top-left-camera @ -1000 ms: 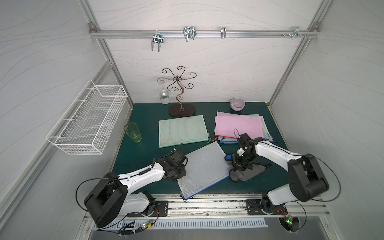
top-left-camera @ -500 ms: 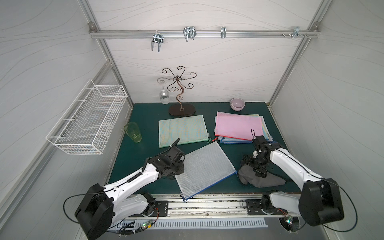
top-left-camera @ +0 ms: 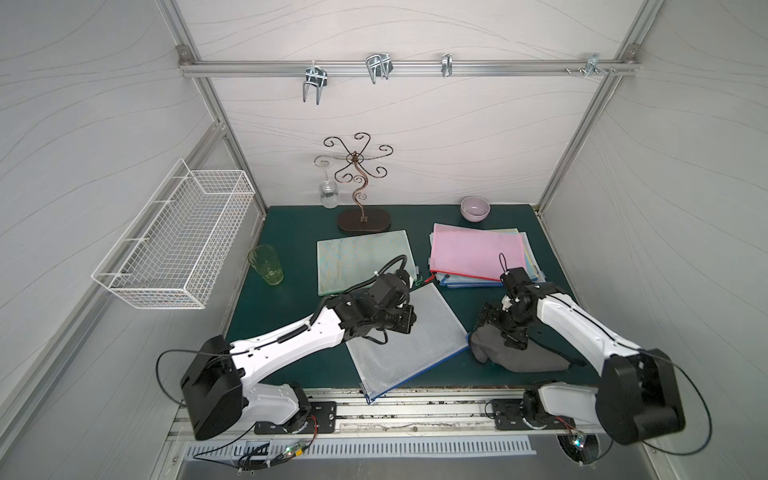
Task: Wipe the document bag
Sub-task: Place the cleaning item at the center of the board.
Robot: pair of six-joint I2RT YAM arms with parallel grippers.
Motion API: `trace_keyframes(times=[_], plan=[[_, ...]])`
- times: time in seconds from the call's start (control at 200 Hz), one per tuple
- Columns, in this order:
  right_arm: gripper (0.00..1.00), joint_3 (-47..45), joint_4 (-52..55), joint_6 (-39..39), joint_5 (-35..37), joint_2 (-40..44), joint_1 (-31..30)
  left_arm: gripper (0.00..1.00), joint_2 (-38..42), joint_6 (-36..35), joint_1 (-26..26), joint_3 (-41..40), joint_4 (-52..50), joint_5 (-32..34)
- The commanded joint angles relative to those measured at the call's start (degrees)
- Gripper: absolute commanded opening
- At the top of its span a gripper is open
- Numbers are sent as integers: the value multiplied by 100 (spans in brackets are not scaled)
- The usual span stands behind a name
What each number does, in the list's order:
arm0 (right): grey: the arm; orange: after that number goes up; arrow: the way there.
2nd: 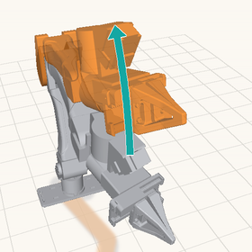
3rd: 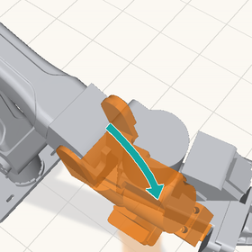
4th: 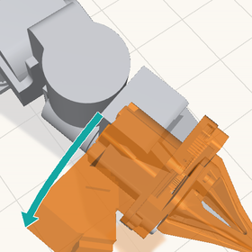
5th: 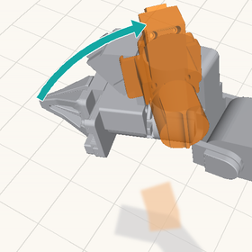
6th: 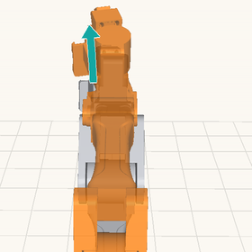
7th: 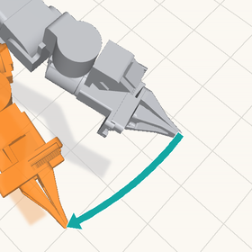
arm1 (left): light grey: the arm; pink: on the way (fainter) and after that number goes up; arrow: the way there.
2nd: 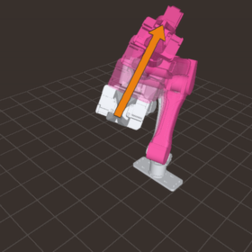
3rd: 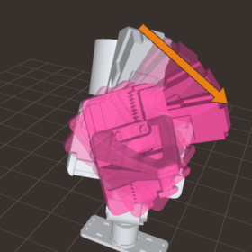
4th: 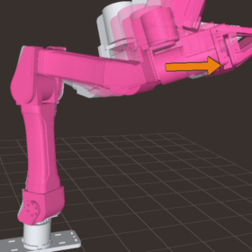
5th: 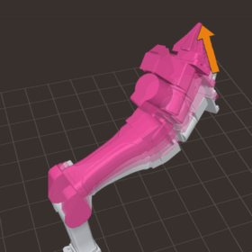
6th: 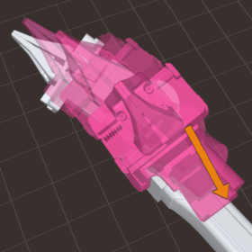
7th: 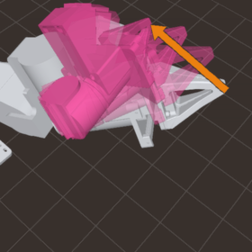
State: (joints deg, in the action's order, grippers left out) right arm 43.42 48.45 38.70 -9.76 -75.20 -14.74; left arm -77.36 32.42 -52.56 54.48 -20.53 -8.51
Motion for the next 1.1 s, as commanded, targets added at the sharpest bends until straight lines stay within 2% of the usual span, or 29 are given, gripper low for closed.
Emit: trace_keyframes(times=[0.0, 0.28, 0.53, 0.615, 0.765, 0.915, 1.096], plan=[[99, 140, -604, 284, -240, -607, -75, 18, -473, -411, -240, 337, 905, -391], [99, 310, -763, 692, -527, -1181, -157, 19, -1739, -590, -722, 713, 2346, -802], [99, 335, -145, 576, -651, -721, 19, 22, -3192, -363, -923, 1292, 3330, -1002], [99, 306, 267, 336, -388, -469, 150, 23, -3520, -228, -923, 1301, 3812, -1083], [99, 63, 683, -15, -742, 116, 895, 23, -4255, -120, -923, 1829, 3280, -1124], [99, 177, 1126, -149, -814, 459, 969, 23, -4831, 9, -923, 2217, 2774, -1020], [99, 481, 1544, -160, -567, 957, 1315, 22, -5048, -21, -945, 2438, 2382, -1020]])
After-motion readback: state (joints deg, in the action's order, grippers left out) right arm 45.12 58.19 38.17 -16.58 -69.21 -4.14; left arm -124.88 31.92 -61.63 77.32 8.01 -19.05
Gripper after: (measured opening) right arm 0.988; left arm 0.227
